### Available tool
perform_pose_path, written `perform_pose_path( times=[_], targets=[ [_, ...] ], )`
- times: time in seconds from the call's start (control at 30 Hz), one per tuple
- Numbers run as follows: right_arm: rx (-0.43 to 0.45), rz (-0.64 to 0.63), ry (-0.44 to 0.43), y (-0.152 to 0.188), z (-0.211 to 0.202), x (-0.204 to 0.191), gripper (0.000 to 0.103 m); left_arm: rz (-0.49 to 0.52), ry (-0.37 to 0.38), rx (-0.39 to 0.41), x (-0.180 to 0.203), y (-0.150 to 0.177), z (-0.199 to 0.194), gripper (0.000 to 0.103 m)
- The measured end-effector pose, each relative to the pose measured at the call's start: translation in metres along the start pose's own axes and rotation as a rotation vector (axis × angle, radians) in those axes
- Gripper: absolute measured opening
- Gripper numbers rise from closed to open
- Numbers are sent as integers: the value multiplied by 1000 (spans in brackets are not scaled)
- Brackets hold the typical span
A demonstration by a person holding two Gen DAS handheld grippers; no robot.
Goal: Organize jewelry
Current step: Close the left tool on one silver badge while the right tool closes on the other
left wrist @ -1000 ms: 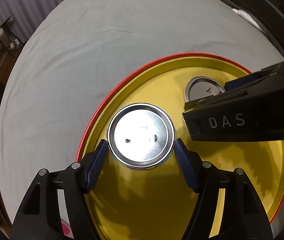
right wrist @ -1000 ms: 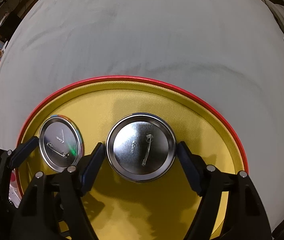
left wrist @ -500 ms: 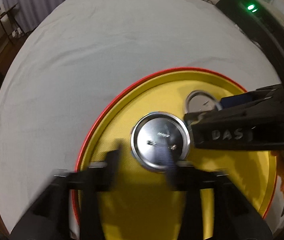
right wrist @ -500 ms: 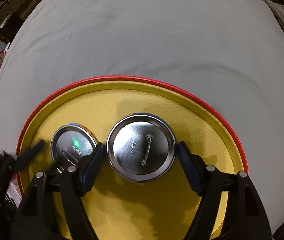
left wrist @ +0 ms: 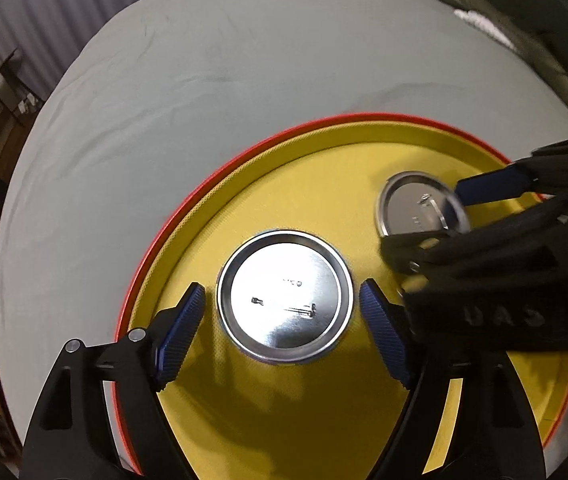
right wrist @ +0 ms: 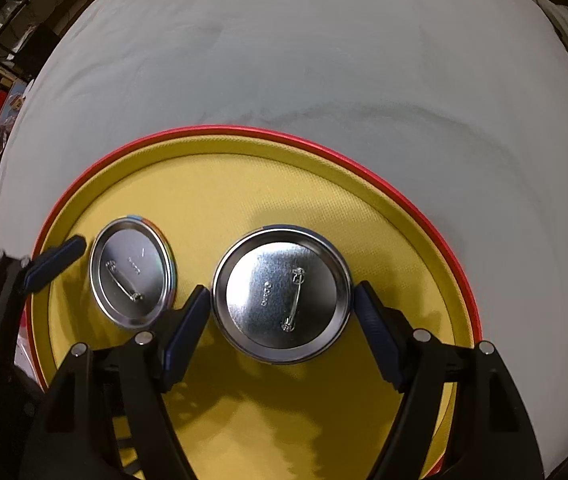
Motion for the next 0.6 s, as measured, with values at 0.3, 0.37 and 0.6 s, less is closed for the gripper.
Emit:
perform_pose_path(
  times=[0.3, 0.37, 0.6],
  targets=[
    [-8, -39, 43, -3, 8, -11, 70, -22, 21, 8, -13, 1, 9, 78],
    [-6, -40, 46, -4, 8, -13, 70, -22, 20, 12, -10, 3, 7, 72],
    [7, -28, 41, 0, 6, -6, 70, -27, 20, 11, 6, 14, -2, 71]
  ],
)
Point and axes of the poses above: each gripper's, at about its wrist camera, not at the fingertips, and z roughly the way its jaws point, x to its right, y to its underside, the point moved 7 cm from there along z, roughly the way its jaws point, and after that the axes turned 1 degree about -x, right-handed, at the moved point
